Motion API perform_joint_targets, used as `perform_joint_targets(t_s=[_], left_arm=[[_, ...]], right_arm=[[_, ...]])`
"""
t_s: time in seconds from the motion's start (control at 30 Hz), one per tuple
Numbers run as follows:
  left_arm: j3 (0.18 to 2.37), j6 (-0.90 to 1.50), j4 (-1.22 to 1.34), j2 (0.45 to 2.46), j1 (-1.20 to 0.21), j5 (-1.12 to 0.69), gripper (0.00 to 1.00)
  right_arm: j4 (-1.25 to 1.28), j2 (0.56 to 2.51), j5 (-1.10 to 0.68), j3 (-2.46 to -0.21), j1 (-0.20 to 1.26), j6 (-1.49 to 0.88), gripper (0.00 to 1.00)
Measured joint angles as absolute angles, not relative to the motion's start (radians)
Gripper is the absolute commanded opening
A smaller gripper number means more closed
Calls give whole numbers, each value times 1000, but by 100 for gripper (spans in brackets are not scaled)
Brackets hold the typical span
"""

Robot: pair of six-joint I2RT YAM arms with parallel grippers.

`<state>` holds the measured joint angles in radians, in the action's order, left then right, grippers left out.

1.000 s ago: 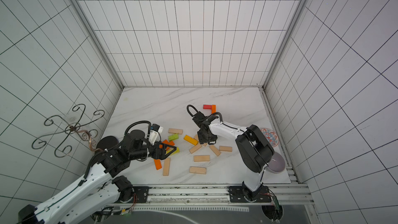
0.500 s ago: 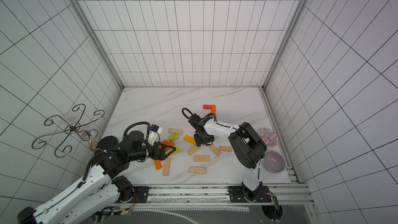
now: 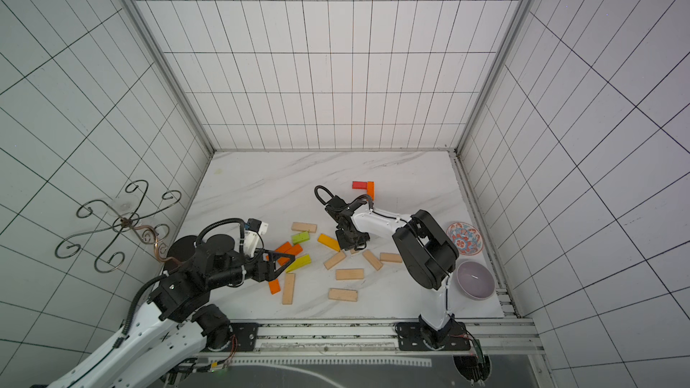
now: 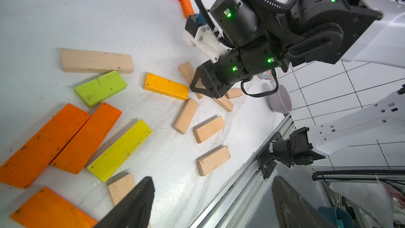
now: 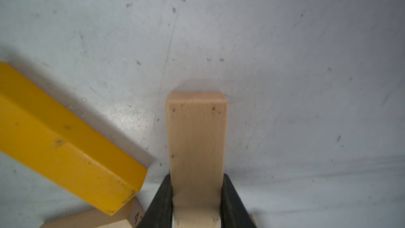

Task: Assemble a giraffe with building blocks
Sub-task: Pick up the building block from the center of the board, then assemble the building block at the center of the board.

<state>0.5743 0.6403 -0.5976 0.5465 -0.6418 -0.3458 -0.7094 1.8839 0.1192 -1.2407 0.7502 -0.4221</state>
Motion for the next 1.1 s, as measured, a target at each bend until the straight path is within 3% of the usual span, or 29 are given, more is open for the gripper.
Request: perform_joint_targets(t_s=[0.3, 0.63, 1.1], left_arm=[[580, 707, -636, 483, -646, -314, 83], [590, 738, -611, 542, -654, -303, 80], [706, 645, -271, 1079, -654, -363, 80]], right_arm=[[-718, 1750, 130, -1241, 681, -526, 20], [-725, 1671, 118, -1241, 609, -600, 16], [-691, 1731, 88, -1241, 522, -609, 19]])
